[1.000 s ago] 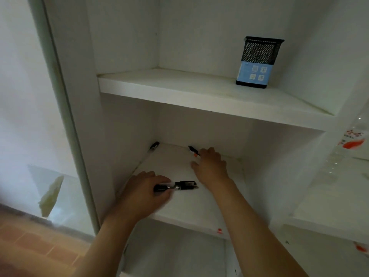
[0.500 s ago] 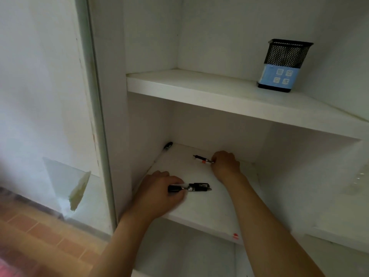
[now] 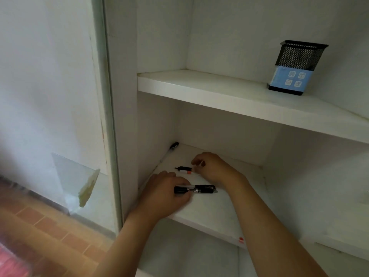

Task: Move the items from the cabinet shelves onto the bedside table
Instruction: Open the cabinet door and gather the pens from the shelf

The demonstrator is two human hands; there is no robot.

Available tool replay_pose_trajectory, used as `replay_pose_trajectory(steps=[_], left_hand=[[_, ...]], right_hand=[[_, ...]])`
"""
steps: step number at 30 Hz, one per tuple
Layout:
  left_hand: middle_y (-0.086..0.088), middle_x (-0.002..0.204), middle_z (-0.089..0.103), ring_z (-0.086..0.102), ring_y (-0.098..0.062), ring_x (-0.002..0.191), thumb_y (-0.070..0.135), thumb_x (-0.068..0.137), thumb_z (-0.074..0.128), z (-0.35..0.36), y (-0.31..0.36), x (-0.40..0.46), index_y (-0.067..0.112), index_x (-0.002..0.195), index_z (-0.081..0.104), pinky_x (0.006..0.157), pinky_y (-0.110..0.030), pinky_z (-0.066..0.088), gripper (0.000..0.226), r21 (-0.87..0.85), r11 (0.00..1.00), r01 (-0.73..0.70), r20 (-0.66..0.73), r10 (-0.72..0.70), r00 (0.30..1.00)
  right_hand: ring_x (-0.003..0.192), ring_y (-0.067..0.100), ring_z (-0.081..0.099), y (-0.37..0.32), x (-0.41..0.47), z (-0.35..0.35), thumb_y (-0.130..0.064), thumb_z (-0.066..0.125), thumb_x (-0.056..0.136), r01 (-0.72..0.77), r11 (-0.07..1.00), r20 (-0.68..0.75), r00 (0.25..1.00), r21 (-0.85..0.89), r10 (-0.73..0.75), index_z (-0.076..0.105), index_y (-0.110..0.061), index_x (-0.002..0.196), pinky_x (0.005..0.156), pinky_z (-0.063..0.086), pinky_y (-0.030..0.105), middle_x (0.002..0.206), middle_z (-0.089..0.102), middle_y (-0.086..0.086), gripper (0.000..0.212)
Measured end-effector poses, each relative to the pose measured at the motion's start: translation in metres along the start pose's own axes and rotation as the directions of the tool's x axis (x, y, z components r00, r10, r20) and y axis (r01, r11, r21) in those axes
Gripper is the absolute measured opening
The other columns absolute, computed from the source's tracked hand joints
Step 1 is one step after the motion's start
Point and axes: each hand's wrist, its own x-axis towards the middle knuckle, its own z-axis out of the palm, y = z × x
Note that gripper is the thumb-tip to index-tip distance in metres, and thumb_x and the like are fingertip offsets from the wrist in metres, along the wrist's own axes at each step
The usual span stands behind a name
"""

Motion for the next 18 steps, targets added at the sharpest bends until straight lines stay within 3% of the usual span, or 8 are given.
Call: replay_pose_trajectory(steps=[6,13,15,18], left_hand=[[0.014,0.083,0.066,0.059,-0.011,0.087,0.059,0.082,0.060,0.000,0.000,-0.001,0.043,0.104,0.078,0.081,-0.040,0.052,0.032,0.003,1.000,0.005,-0.018,-0.005,1.000],[0.014,0.086,0.069,0.060,-0.009,0.090,0.064,0.080,0.057,-0.001,-0.001,0.001,0.045,0.104,0.077,0.085,-0.038,0.051,0.036,-0.021,1.000,0.016,-0.007,-0.016,1.000],[0.014,0.087,0.070,0.061,-0.008,0.090,0.063,0.080,0.060,-0.002,-0.001,0.001,0.045,0.103,0.078,0.084,-0.038,0.052,0.035,-0.036,0.999,0.008,-0.016,-0.009,1.000],[0.016,0.086,0.071,0.061,-0.004,0.087,0.060,0.082,0.066,-0.004,-0.002,0.000,0.043,0.101,0.079,0.081,-0.035,0.053,0.029,-0.091,0.996,0.004,-0.017,-0.005,1.000]], right_hand=[[0.138,0.014,0.046,-0.025,0.038,0.010,-0.019,0.058,0.107,0.120,0.992,0.074,0.990,0.046,-0.123,0.056,-0.024,0.147,0.108,0.033,0.018,0.156,0.046,-0.006,0.040],[0.140,0.018,0.049,-0.035,0.077,0.020,0.002,0.048,0.103,0.161,0.985,0.159,0.976,-0.057,-0.150,0.060,-0.019,0.145,0.110,0.032,0.016,0.156,0.051,-0.001,0.049],[0.139,0.022,0.050,-0.033,0.085,0.022,0.006,0.047,0.100,0.187,0.974,0.156,0.974,-0.132,-0.166,0.061,-0.019,0.144,0.115,0.035,0.024,0.155,0.052,0.001,0.053],[0.138,0.029,0.044,-0.032,0.089,0.022,-0.005,0.048,0.104,0.226,0.924,0.151,0.971,-0.309,-0.186,0.059,-0.026,0.145,0.117,0.037,0.044,0.155,0.048,0.001,0.047]])
